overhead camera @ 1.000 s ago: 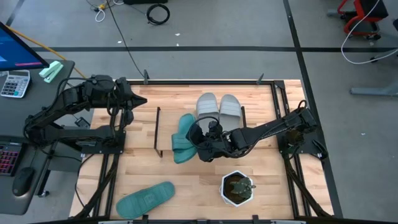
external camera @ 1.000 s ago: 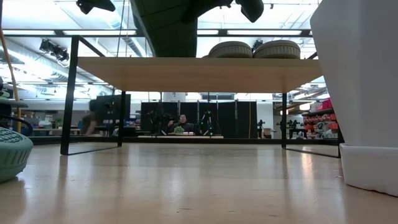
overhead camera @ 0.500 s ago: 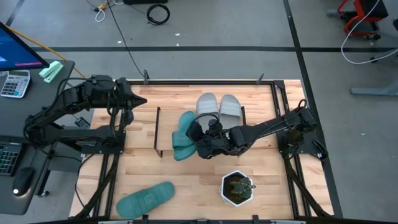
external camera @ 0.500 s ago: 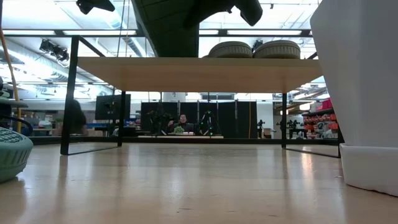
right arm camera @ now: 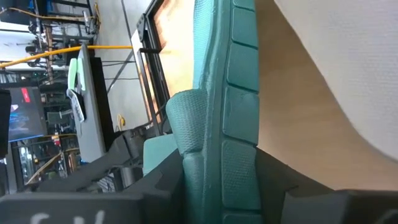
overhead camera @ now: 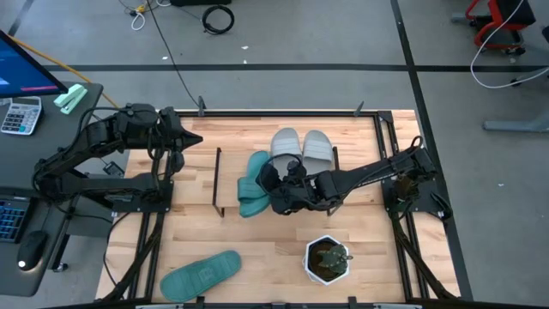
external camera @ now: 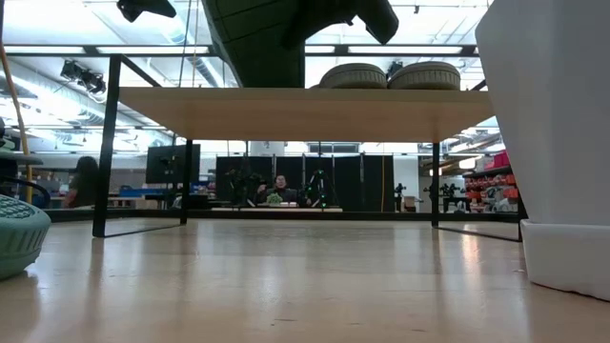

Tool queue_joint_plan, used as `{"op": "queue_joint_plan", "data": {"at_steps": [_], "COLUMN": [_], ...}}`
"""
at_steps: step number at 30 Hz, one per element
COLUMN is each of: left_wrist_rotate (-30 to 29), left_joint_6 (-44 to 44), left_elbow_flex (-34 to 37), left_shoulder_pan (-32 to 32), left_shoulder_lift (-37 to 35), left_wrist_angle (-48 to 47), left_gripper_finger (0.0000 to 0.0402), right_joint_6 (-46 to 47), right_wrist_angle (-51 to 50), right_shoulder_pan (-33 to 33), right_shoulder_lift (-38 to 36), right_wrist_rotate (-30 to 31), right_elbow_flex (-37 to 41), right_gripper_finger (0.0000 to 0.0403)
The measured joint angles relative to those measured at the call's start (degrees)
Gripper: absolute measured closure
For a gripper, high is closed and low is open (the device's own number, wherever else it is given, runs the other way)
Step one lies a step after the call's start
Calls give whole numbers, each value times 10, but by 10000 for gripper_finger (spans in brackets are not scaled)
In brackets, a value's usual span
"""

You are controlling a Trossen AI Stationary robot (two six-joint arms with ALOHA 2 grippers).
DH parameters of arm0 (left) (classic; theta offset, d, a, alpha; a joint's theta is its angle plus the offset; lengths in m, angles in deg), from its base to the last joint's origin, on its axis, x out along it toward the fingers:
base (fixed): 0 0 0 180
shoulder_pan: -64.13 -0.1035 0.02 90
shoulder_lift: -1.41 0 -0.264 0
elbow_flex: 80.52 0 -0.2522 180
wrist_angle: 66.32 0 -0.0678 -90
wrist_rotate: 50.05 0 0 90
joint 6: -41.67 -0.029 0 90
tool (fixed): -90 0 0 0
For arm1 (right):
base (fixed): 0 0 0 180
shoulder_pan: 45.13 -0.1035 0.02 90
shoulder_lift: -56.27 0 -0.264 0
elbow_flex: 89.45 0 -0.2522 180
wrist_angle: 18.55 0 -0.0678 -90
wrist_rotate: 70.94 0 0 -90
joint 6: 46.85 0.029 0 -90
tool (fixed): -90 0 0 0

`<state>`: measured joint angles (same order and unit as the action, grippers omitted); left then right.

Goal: Pick and place slides into the shelf
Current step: Put the top green slide on the shelf

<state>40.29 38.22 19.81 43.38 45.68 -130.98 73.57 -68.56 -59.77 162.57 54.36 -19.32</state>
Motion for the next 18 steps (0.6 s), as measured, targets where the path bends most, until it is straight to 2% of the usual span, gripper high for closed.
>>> {"op": "queue_joint_plan", "data": {"at_steps": [12,18], "left_wrist_rotate": [0,0], "left_joint_6": [2,13], "left_elbow_flex": [0,0], "left_shoulder_pan": [0,0], "left_shoulder_lift": [0,0], "left_wrist_angle": [0,0], "left_gripper_finger": [370,378], "right_joint_6": [-2,-2], "right_wrist_angle": [0,0], "right_shoulder_pan": [0,3], "right_shoulder_lift": [0,0], "right_wrist_rotate": [-25,-28], "right_elbow_flex": [0,0], "right_gripper_finger": [269,258]}}
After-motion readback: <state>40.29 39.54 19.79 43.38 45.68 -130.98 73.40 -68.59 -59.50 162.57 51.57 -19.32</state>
